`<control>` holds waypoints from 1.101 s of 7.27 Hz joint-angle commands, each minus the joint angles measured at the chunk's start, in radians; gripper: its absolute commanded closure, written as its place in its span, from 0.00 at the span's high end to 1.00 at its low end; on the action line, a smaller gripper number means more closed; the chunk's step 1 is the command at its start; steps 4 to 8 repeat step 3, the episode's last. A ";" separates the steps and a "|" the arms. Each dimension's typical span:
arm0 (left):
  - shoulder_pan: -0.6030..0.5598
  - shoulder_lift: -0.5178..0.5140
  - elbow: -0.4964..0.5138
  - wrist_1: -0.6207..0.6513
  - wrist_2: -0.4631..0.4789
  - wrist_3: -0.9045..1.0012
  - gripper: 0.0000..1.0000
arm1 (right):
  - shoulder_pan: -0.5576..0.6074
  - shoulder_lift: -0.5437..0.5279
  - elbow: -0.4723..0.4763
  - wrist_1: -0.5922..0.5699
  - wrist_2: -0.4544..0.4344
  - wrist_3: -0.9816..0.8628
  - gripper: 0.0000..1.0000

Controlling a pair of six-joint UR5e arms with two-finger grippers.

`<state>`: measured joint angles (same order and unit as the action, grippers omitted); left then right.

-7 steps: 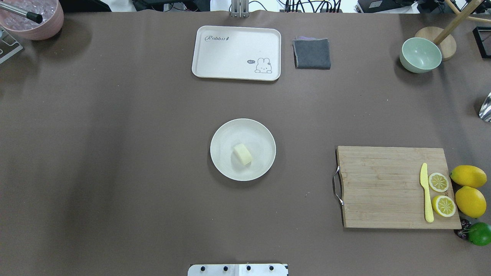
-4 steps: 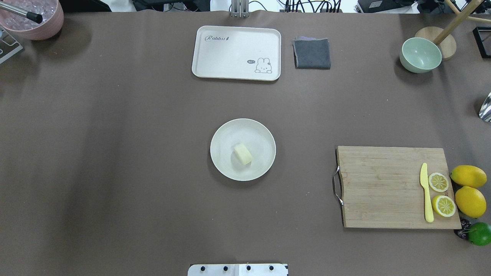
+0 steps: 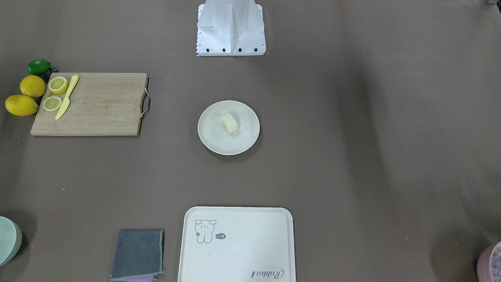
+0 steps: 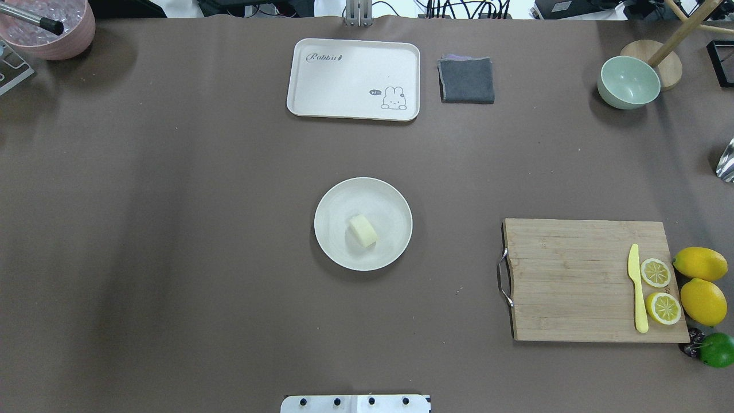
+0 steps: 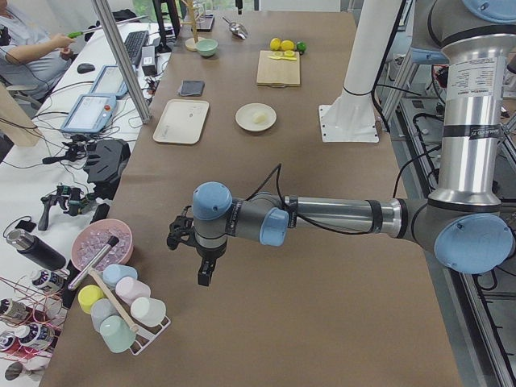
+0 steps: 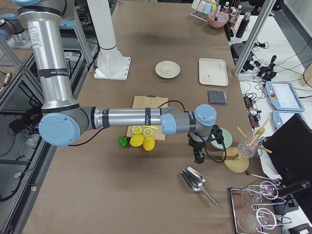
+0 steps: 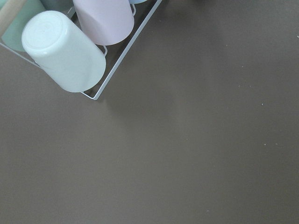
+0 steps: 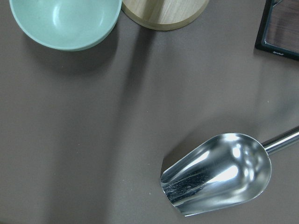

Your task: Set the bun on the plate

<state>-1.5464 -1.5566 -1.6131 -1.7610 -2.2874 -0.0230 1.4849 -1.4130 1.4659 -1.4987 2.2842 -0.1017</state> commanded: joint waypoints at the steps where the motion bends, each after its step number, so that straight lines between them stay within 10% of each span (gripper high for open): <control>1: 0.000 0.000 0.002 0.000 0.002 0.002 0.97 | 0.000 -0.001 -0.004 0.000 0.000 -0.001 1.00; 8: 0.000 0.001 0.002 0.000 0.002 0.002 0.97 | 0.000 -0.004 -0.003 0.002 0.000 -0.001 1.00</control>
